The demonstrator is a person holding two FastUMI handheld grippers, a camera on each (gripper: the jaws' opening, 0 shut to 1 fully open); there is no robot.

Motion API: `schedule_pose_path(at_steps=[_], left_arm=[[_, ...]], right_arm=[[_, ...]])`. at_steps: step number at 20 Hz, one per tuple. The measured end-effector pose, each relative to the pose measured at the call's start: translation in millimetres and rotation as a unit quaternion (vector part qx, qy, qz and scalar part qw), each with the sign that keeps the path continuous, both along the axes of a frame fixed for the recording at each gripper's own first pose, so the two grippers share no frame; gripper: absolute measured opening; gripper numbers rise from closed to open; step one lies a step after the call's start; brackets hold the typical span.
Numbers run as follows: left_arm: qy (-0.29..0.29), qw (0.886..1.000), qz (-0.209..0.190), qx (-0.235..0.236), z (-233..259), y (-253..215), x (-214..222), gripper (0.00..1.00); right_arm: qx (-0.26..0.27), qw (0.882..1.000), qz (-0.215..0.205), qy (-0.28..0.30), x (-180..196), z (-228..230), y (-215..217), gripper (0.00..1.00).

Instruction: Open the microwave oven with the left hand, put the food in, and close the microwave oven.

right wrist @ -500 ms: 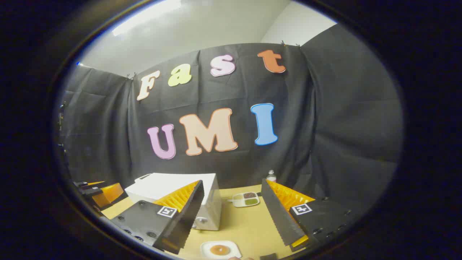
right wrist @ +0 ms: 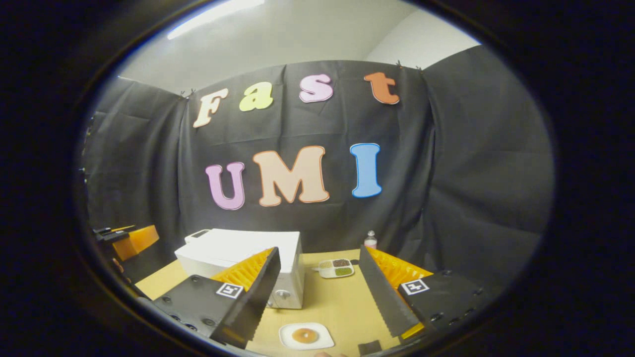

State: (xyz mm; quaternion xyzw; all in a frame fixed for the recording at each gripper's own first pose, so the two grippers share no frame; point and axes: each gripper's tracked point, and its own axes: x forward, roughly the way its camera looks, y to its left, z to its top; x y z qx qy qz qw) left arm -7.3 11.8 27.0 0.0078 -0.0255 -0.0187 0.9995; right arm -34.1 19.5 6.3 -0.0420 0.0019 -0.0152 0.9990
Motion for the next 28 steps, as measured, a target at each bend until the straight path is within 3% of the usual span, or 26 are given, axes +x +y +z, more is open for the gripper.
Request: schedule_pose_path(at_steps=[2,5,6,11,12,17,28], left_arm=[[0.001,1.000,-0.008,-0.002,-0.1,-7.9,0.2,0.92],[0.001,1.000,-0.012,-0.001,-4.3,-14.7,0.4,0.95],[0.005,1.000,-0.013,-0.001,-7.4,-16.5,0.0,0.95],[0.036,0.999,-0.019,0.004,-37.4,-23.2,5.0,0.92],[0.043,0.999,-0.022,0.004,-44.9,-24.8,7.3,0.92],[0.086,0.995,-0.045,0.004,-87.8,-35.1,22.2,0.96],[0.201,0.972,-0.113,0.039,-214.3,-70.9,61.6,0.96]], right_arm=[[-0.010,1.000,-0.007,-0.001,-5.2,2.3,-7.0,0.92],[-0.009,1.000,-0.010,0.003,-10.6,1.9,-11.6,0.92],[-0.007,1.000,-0.010,0.003,-11.3,3.9,-13.3,0.99],[0.006,1.000,-0.010,0.005,-12.3,8.1,-21.0,0.99],[0.009,1.000,-0.012,0.006,-12.2,8.5,-22.8,0.92],[0.006,1.000,-0.027,0.010,-14.2,10.0,-36.3,0.92],[-0.003,0.996,-0.084,0.008,-21.5,10.6,-59.0,0.92]])
